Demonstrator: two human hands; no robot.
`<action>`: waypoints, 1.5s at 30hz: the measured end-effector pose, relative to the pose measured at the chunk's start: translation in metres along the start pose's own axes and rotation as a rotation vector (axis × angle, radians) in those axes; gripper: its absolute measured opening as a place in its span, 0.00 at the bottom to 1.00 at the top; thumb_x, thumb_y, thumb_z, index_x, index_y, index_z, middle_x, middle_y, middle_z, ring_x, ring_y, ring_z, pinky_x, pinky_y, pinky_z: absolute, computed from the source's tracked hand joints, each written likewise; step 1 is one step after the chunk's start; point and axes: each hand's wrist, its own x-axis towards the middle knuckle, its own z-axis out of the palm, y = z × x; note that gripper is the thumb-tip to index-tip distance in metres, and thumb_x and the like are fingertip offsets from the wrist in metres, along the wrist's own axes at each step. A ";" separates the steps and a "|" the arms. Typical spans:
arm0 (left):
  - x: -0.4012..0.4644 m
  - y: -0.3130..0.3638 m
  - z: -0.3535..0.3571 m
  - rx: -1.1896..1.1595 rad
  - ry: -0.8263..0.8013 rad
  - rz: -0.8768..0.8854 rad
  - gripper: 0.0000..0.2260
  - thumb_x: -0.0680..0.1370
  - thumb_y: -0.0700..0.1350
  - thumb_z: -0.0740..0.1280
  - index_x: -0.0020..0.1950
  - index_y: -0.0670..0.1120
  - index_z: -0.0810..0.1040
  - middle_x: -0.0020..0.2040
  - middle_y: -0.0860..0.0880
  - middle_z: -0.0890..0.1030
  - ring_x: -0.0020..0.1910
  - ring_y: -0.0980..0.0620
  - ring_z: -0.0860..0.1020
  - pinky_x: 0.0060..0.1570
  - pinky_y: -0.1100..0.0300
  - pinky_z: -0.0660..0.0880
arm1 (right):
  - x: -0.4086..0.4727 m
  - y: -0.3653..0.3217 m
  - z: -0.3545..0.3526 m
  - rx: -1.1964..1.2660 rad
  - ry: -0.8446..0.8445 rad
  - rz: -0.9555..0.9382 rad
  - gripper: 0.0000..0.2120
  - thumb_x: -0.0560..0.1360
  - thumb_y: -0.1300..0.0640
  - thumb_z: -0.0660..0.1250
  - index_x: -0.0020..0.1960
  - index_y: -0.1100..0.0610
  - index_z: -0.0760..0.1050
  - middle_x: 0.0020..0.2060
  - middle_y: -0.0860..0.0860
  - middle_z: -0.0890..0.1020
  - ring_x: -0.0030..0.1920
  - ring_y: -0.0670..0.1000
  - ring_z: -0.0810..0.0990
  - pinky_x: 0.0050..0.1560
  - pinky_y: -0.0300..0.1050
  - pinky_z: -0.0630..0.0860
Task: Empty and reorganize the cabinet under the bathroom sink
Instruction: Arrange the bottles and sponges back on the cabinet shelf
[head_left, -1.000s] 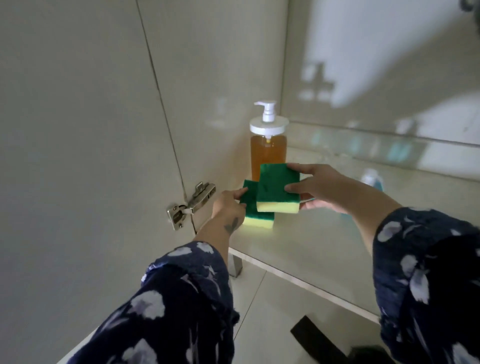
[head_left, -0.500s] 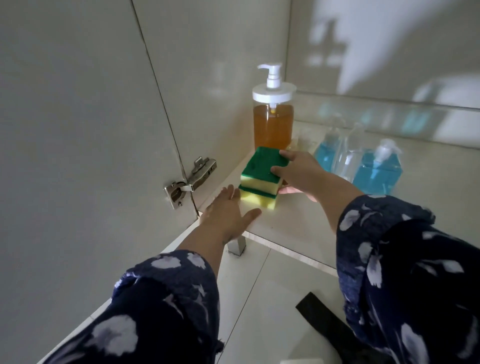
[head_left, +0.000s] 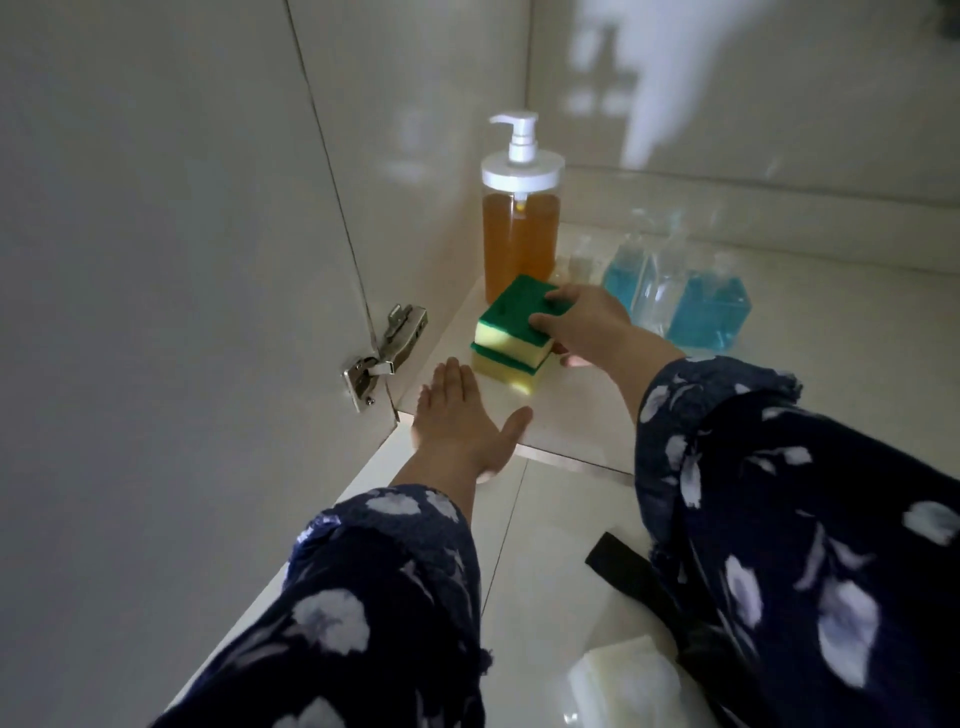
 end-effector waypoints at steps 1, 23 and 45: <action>0.000 -0.001 -0.001 -0.008 -0.004 0.009 0.42 0.77 0.68 0.46 0.77 0.39 0.37 0.78 0.42 0.37 0.77 0.46 0.38 0.76 0.50 0.39 | -0.003 -0.001 0.000 -0.054 -0.003 -0.012 0.25 0.75 0.52 0.69 0.70 0.50 0.69 0.64 0.56 0.73 0.55 0.56 0.79 0.55 0.50 0.79; 0.001 -0.011 -0.003 0.005 -0.054 0.121 0.49 0.73 0.74 0.47 0.77 0.37 0.37 0.78 0.40 0.38 0.77 0.43 0.37 0.75 0.48 0.38 | -0.237 0.126 0.010 -0.222 -0.017 0.438 0.46 0.65 0.42 0.76 0.76 0.49 0.58 0.71 0.54 0.65 0.70 0.55 0.66 0.69 0.50 0.67; 0.005 -0.016 -0.003 0.048 -0.044 0.159 0.50 0.72 0.74 0.47 0.77 0.36 0.39 0.78 0.39 0.39 0.77 0.43 0.39 0.75 0.47 0.39 | -0.280 0.154 0.056 -0.033 0.349 0.445 0.30 0.70 0.57 0.75 0.69 0.54 0.69 0.59 0.53 0.75 0.59 0.53 0.74 0.60 0.46 0.72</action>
